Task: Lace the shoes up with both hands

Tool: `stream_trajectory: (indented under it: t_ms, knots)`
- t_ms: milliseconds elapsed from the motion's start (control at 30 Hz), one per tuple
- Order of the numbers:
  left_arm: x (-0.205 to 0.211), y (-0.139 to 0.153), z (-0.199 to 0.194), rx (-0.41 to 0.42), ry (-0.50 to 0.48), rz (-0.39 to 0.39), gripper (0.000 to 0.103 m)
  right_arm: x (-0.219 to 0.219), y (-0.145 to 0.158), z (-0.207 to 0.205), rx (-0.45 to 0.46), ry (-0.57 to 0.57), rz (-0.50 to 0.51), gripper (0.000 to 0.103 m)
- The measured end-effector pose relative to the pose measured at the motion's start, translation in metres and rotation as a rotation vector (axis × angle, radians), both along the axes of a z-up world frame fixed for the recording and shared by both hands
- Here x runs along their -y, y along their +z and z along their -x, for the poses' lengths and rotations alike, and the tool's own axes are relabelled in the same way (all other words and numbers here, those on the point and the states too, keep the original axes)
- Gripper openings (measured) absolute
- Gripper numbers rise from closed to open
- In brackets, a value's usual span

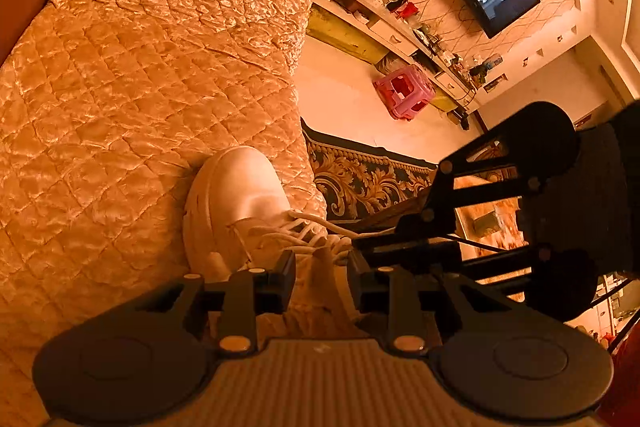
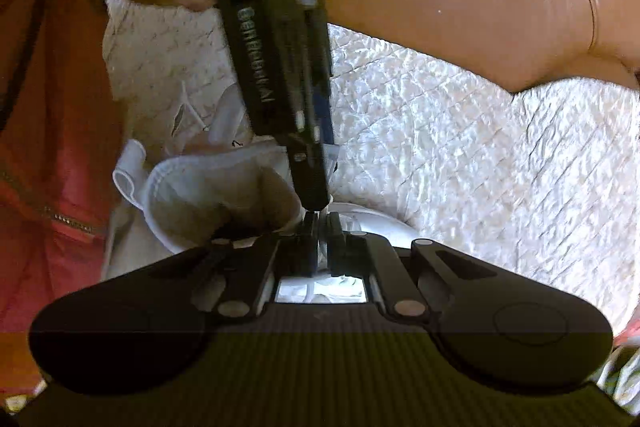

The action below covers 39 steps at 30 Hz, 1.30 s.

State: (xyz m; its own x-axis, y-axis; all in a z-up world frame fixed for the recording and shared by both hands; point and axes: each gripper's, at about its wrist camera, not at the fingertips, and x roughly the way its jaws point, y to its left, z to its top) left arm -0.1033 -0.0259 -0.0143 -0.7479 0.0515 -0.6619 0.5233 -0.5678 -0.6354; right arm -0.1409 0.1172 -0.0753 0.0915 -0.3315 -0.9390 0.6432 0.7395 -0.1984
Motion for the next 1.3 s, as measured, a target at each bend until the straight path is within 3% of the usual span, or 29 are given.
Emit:
stream_trajectory:
  t_ms: [267, 367, 600, 967, 1300]
  knots:
    - [-0.005, 0.009, -0.018, 0.026, -0.03, 0.017, 0.033, 0.011, 0.0, 0.011, 0.049, 0.019, -0.089, 0.006]
    - [-0.001, 0.006, -0.022, 0.021, 0.004, -0.013, 0.04, 0.013, 0.0, 0.009, -0.004, 0.079, -0.097, 0.006]
    - [-0.003, 0.005, -0.022, 0.005, 0.014, -0.014, 0.04, 0.008, -0.024, -0.008, -0.22, 0.287, -0.095, 0.006]
    - [-0.009, -0.001, -0.03, -0.036, 0.025, -0.043, 0.04, 0.023, -0.043, -0.027, -0.313, 0.366, -0.134, 0.006]
    - [-0.01, -0.001, -0.032, -0.061, 0.009, -0.041, 0.04, 0.021, -0.045, -0.04, -0.374, 0.326, -0.161, 0.006]
